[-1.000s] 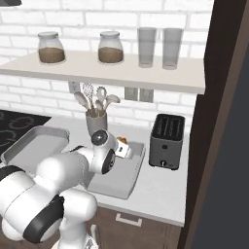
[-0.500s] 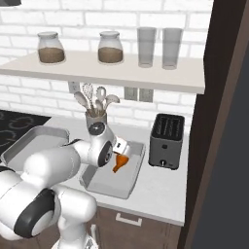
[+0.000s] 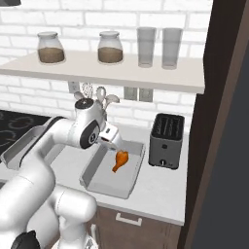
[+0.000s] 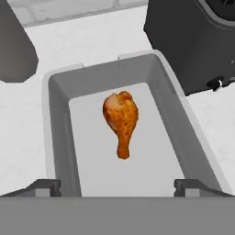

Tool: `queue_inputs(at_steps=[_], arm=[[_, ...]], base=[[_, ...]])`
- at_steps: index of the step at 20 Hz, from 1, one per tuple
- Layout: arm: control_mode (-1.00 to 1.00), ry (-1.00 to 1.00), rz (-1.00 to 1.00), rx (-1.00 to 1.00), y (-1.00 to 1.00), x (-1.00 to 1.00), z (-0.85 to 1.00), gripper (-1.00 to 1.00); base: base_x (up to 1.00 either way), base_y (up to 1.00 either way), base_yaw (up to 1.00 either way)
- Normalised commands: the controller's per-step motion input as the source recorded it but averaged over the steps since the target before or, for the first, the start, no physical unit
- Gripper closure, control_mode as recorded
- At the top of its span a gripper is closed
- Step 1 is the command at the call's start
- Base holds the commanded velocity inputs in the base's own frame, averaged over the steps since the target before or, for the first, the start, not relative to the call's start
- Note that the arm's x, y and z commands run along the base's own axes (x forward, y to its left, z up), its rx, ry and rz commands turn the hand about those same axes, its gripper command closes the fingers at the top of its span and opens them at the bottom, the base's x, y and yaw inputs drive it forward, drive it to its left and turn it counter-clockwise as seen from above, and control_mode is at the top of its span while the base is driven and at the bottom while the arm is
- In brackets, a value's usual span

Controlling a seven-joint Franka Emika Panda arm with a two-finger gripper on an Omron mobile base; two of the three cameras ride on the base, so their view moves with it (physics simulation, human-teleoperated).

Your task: Place one mushroom and one chicken drumstick in each tupperware on the nearby counter, to pack two identical lunches.

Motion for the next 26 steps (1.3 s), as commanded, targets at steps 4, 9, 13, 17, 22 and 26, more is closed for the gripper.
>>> queue_inputs(at_steps=[4,9,13,17,22,26], arm=[[-1.0,0.0,0.0,-0.01,0.26,-0.97,0.17,-1.0],[1.0,-0.13,0.02,-0.03,0.08,-0.78,0.0,-1.0],[1.0,0.0,0.0,0.0,0.0,0.0,0.0,-1.0],[1.0,0.0,0.0,0.0,0.0,0.0,0.0,-1.0],[1.0,0.0,0.0,0.0,0.0,0.0,0.0,-1.0],[1.0,0.0,0.0,0.0,0.0,0.0,0.0,-1.0]], base=[[0.0,0.0,0.0],[-0.2,0.02,0.01],[-1.0,0.42,0.15],[-1.0,0.46,0.21],[-1.0,0.09,0.15],[-1.0,0.0,0.13]])
